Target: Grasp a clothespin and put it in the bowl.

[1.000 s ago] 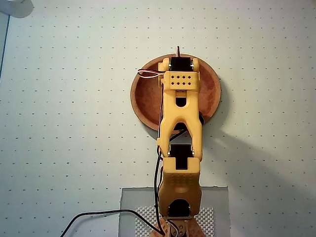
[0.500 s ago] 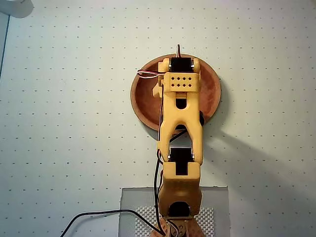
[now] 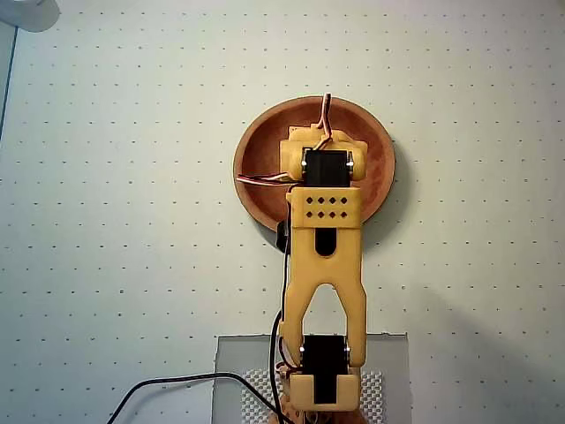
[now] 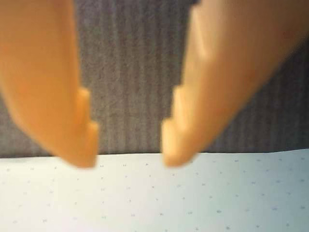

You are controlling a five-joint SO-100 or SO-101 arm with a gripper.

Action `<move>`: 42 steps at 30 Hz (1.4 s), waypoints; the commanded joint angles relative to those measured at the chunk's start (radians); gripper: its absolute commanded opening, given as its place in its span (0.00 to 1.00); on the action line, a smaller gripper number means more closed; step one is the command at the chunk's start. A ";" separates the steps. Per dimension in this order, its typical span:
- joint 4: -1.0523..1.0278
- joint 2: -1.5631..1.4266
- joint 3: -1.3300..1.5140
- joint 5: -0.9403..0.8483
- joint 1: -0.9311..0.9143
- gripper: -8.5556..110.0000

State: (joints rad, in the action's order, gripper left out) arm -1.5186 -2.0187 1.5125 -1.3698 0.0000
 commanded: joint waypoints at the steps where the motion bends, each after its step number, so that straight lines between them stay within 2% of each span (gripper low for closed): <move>1: 0.017 -0.160 0.009 0.117 0.014 0.04; 3: 0.071 -0.207 0.018 0.224 0.032 0.05; 9: 0.265 -0.337 0.021 0.706 0.038 0.05; 14: 0.350 -0.477 0.054 1.091 0.037 0.05; 19: 0.410 -0.666 0.195 1.307 0.041 0.05; 35: 0.451 -1.316 0.983 1.336 0.037 0.05; 42: 0.449 -1.422 1.175 1.335 0.037 0.05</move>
State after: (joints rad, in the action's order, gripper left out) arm -1.0983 -3.4300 2.6584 -0.0460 0.0430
